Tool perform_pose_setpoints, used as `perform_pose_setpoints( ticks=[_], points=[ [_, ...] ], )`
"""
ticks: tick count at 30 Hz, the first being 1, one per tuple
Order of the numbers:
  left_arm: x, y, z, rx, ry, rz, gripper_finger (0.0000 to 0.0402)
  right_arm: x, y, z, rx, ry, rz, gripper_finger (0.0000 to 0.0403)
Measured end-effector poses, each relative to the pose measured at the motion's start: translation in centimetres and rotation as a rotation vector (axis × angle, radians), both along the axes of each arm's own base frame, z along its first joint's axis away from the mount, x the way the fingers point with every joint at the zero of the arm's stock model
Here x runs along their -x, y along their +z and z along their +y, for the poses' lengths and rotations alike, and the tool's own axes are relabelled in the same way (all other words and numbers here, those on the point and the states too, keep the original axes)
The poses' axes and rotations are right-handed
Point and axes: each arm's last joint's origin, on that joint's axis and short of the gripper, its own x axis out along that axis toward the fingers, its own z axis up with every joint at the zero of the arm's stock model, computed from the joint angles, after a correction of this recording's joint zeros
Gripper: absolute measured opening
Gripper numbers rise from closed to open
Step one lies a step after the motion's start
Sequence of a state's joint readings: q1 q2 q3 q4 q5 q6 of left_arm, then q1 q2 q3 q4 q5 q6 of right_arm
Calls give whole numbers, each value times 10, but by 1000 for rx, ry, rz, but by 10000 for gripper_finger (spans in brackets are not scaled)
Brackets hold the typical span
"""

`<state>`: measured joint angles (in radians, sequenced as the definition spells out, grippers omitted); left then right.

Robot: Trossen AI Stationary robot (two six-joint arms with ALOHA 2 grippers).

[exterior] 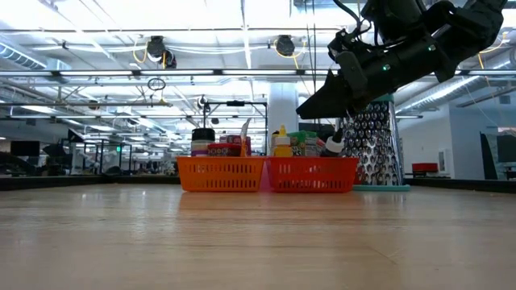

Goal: Pick & Place Kitchen Items
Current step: Put the blue cereal box into the pink bin

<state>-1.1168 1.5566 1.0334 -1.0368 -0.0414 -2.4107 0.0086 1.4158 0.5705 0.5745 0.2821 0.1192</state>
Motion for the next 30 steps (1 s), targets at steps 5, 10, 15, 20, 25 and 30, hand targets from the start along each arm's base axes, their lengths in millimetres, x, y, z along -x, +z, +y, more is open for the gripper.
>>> perform_pose_setpoints(
  ticks=[5,10,15,20,25,30],
  points=[
    [-1,-2,3,7,11,52,186,0,0,0,0,0,0,160],
    [4,-3,4,25,52,195,186,0,0,0,0,0,4,160],
    [2,-4,3,-13,29,80,186,0,-1,0,0,0,6,160],
    [0,-5,3,-10,23,60,186,0,0,0,0,0,5,160],
    [-1,-6,3,-20,19,44,186,0,0,0,-1,0,5,160],
    [-4,-6,4,-43,16,-8,186,0,0,0,-8,-3,3,160]
  ],
)
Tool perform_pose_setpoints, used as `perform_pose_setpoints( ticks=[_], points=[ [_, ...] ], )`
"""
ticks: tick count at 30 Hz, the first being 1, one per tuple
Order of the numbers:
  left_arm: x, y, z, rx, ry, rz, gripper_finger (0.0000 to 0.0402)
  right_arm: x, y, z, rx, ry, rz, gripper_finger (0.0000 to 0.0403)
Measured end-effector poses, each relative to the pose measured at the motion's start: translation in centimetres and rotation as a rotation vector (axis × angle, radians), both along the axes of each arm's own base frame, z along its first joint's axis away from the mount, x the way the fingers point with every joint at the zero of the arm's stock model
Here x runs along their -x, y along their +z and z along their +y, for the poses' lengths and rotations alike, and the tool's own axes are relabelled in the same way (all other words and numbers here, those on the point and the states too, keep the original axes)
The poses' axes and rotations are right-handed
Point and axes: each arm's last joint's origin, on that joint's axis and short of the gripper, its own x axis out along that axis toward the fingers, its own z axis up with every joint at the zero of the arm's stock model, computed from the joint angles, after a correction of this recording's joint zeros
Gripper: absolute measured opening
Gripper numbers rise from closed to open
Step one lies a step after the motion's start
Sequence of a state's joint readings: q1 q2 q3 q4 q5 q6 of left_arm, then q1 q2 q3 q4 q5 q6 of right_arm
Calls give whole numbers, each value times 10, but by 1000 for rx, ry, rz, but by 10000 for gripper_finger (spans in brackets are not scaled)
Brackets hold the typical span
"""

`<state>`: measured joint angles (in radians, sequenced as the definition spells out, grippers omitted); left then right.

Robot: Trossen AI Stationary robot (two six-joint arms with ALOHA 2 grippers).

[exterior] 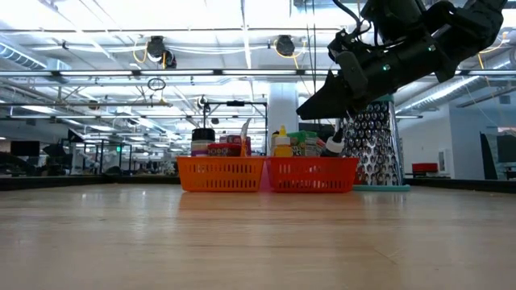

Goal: Pick & Place Kitchen Items
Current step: Put the blue cereal box into the pink bin

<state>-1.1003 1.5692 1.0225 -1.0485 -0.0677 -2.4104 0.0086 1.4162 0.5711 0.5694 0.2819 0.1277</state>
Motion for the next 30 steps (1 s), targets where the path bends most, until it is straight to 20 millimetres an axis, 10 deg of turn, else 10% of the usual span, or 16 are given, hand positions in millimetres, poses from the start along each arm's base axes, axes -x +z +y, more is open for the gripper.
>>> perform_pose_setpoints(
  ticks=[19,30],
  points=[
    [-2,-23,10,-14,-16,37,180,1,-1,0,-2,-1,14,160],
    [-5,-24,12,-63,-31,-42,25,1,-1,0,-3,-1,14,160]
  ],
)
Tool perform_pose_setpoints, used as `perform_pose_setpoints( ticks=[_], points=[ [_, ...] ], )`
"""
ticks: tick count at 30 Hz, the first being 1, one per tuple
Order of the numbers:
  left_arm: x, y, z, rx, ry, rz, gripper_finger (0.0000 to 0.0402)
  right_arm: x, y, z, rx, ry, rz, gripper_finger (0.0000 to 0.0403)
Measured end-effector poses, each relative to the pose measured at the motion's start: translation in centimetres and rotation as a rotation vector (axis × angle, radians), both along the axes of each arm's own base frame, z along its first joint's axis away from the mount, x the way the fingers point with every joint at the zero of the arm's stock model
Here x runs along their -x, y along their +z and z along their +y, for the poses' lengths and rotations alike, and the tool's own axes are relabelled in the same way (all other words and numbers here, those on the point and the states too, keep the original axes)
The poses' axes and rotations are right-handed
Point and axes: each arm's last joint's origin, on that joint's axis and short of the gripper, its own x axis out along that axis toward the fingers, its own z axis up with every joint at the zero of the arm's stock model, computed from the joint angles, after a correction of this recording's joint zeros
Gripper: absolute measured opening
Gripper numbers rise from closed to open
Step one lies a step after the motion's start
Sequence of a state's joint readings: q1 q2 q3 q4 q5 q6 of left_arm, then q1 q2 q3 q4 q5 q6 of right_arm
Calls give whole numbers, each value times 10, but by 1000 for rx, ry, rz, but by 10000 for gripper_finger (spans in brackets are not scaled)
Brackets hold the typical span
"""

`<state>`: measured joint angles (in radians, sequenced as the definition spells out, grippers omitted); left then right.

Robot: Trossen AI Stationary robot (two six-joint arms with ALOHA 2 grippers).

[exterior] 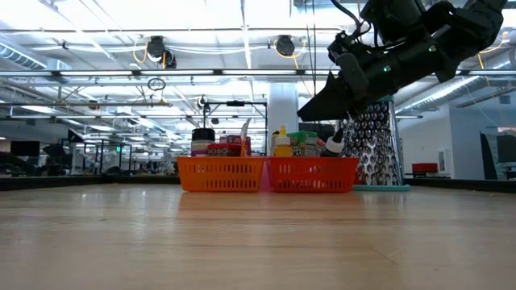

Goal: Pick & Place Kitchen Items
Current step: Put the blue cereal box into the pink bin

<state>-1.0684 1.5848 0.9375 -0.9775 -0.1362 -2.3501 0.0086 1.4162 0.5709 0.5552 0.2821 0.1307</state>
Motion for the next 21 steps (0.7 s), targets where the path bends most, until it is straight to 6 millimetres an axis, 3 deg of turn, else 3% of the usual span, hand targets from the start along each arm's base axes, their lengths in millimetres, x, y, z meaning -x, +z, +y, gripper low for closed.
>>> perform_pose_setpoints(
  ticks=[2,8,12,21],
  points=[
    [0,0,0,-4,1,-5,8,0,0,0,0,0,0,160],
    [-1,0,0,-10,-30,-8,40,0,0,0,0,0,0,160],
    [-1,0,2,-22,-33,-11,9,0,0,0,0,0,0,160],
    [-9,3,9,-68,-55,-42,1,0,0,0,-5,-2,-2,160]
  ],
)
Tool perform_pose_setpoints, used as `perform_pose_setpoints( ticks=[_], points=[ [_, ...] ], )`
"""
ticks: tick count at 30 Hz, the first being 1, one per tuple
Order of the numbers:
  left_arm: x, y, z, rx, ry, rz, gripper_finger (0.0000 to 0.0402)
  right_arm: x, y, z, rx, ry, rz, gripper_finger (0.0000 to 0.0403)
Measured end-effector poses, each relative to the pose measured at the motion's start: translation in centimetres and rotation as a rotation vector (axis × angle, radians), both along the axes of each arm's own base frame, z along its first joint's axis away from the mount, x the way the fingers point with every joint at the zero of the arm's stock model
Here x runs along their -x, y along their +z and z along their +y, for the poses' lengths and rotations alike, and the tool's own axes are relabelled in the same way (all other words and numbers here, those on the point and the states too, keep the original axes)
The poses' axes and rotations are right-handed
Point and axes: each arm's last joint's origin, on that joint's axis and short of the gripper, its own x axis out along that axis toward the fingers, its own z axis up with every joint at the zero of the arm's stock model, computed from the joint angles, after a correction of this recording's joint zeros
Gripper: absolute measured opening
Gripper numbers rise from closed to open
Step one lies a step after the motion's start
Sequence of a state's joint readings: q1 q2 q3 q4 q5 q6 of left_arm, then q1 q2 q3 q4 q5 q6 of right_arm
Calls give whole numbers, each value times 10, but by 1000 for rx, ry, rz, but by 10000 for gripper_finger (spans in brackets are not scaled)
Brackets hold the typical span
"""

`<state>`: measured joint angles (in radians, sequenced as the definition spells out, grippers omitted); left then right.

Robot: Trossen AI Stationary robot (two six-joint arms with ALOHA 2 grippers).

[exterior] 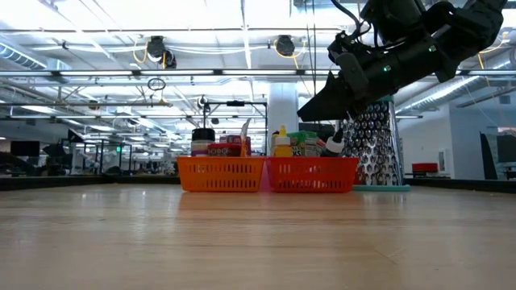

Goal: Pick & Place Kitchen Items
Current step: Put the blue cereal box into the pink bin

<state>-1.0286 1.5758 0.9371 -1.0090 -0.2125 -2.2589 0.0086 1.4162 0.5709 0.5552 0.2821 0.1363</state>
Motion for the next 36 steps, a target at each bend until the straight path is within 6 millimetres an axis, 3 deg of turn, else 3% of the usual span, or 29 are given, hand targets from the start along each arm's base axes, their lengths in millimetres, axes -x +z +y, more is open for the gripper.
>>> perform_pose_setpoints(
  ticks=[11,17,30,36],
  points=[
    [-8,14,17,-50,-28,-45,0,0,0,0,-8,-3,-2,160],
    [-8,22,20,5,-18,-62,15,0,-1,0,-8,-3,6,160],
    [-19,22,24,23,-17,-80,166,0,-1,0,-8,-3,5,160],
    [-24,22,28,19,-34,-79,211,0,-1,0,-8,-3,6,160]
  ],
)
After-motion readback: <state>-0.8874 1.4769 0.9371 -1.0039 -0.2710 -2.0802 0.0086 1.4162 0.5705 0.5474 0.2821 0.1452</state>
